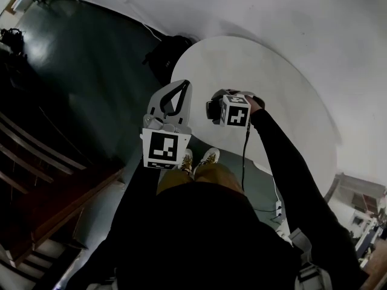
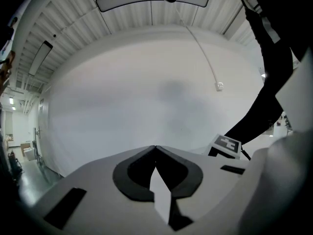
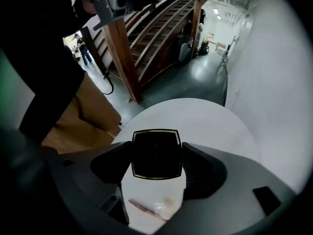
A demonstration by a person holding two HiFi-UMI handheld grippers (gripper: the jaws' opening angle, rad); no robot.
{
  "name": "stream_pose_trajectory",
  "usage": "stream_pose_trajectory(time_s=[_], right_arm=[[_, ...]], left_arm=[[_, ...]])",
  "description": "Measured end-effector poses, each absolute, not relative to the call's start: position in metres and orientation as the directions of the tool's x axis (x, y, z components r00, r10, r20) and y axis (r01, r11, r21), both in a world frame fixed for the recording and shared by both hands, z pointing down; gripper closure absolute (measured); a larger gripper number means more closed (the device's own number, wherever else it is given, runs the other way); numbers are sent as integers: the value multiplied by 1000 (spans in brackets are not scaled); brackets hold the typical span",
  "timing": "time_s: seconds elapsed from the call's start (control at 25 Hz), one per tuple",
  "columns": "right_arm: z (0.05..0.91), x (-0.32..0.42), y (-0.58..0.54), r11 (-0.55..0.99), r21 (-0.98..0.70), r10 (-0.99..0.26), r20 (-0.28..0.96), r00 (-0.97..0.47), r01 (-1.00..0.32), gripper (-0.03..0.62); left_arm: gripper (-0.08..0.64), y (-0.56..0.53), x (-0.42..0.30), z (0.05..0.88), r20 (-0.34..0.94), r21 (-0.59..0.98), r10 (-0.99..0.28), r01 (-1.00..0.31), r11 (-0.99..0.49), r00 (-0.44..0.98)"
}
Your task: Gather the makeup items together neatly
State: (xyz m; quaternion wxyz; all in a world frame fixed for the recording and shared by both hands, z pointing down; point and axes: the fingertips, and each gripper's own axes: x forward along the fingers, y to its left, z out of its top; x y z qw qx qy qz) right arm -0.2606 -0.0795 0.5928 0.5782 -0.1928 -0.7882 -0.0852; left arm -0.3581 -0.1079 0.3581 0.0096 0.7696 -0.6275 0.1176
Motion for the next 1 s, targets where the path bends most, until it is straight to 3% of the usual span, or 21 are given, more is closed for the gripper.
stream_pose_trajectory(time_s=[0.4,1.0], right_arm=[[510,-235,-88,983,20,57,914,-402,184,264],[501,-110,-102,994,96,-109,916,-387,-52,264]], left_arm=[[543,-128,-319,364,204,-151,-935,-935,-322,289],[543,-161,-171,352,158,-184,-825,-804,-565,543]])
